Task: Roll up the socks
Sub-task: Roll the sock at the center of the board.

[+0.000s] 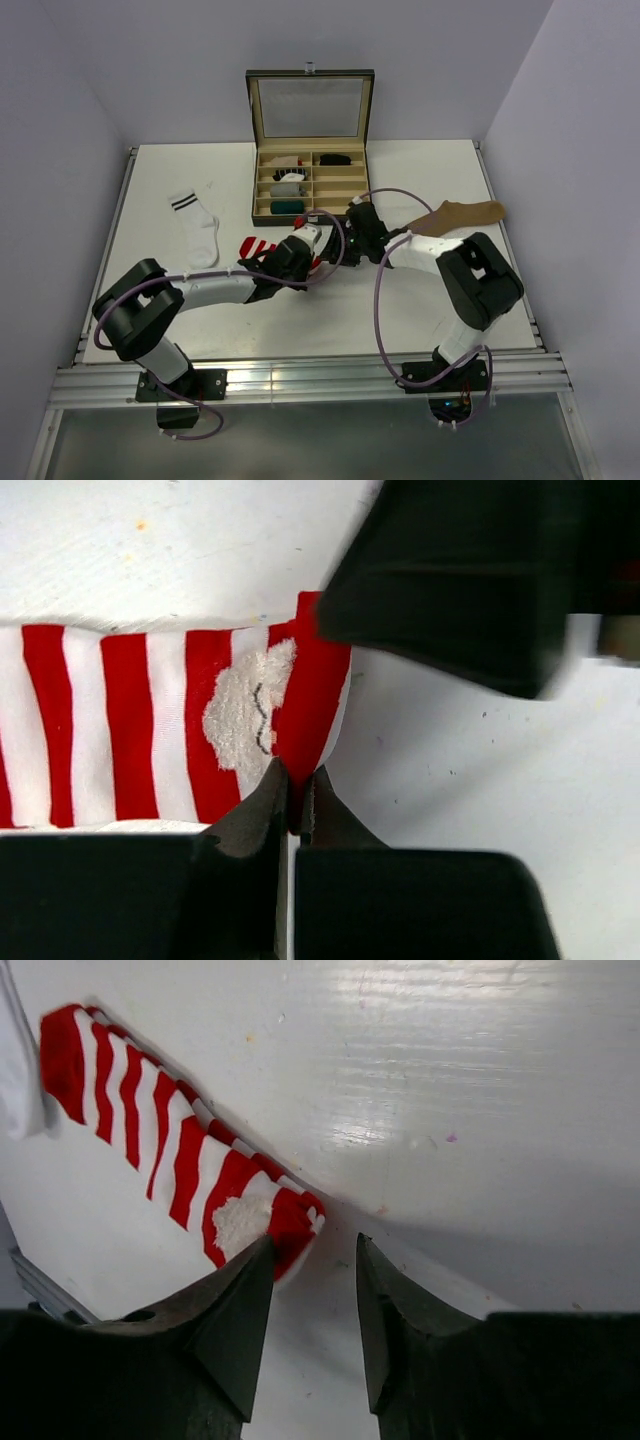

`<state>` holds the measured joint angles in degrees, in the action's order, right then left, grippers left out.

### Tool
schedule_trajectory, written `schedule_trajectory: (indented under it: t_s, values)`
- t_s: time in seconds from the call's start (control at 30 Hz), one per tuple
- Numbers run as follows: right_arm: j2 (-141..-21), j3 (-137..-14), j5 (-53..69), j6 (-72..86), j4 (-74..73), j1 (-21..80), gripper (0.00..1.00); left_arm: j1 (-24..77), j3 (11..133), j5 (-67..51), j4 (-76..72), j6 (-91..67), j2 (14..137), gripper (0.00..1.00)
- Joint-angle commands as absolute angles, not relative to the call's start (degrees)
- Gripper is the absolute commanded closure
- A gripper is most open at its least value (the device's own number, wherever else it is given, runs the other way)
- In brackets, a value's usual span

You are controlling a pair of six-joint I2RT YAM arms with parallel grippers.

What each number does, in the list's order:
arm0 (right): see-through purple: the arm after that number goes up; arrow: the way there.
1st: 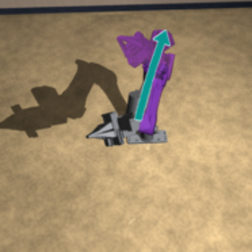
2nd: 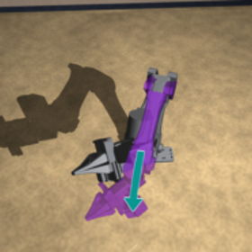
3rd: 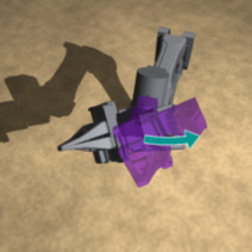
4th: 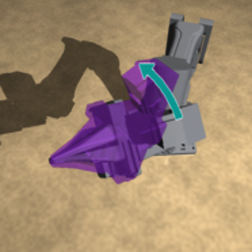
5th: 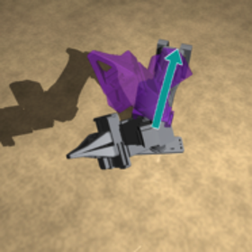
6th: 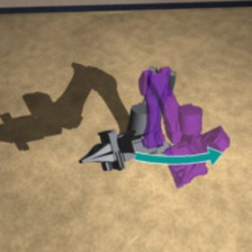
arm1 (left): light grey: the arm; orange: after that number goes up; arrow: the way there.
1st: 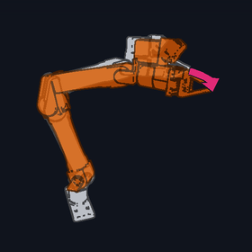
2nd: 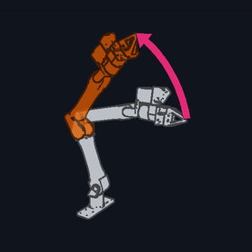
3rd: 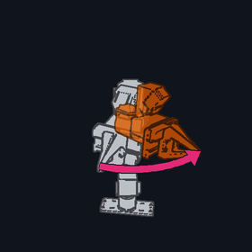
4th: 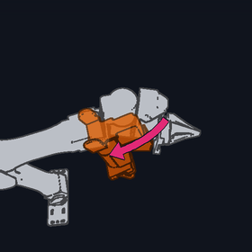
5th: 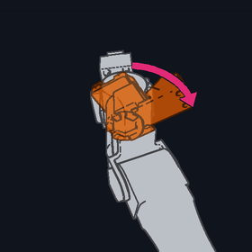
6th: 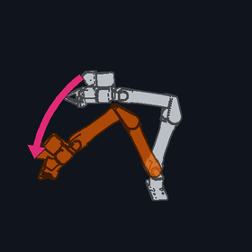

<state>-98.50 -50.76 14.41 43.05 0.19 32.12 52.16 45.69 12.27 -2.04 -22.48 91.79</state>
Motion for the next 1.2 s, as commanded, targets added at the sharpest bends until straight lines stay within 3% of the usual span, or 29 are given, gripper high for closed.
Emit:
schedule_trajectory:
  t_s: [0.0, 0.13, 0.47, 0.8, 1.17]
  values:
    - [-93.26, -47.82, 11.26, 45.96, 8.16, 30.59, 0.53, 50.10, 47.11, 6.34, -0.71, -27.32, 89.82, 0.99]
    - [-91.93, -45.88, 11.86, 45.97, 10.37, 29.79, 0.48, 47.12, 46.76, 1.51, -0.09, -30.40, 90.00, 0.99]
    - [-93.34, -42.63, 16.08, 47.81, 17.84, 29.79, 0.47, 39.64, 40.71, -7.55, -4.64, -42.61, 87.19, 0.99]
    - [-97.20, -43.68, 20.82, 47.90, 20.92, 30.94, 0.46, 36.56, 31.56, -6.86, -13.08, -57.55, 84.73, 0.94]
    - [-103.62, -47.54, 26.72, 47.72, 21.36, 32.95, 0.39, 34.63, 26.19, -9.84, -18.98, -62.14, 84.64, 0.90]
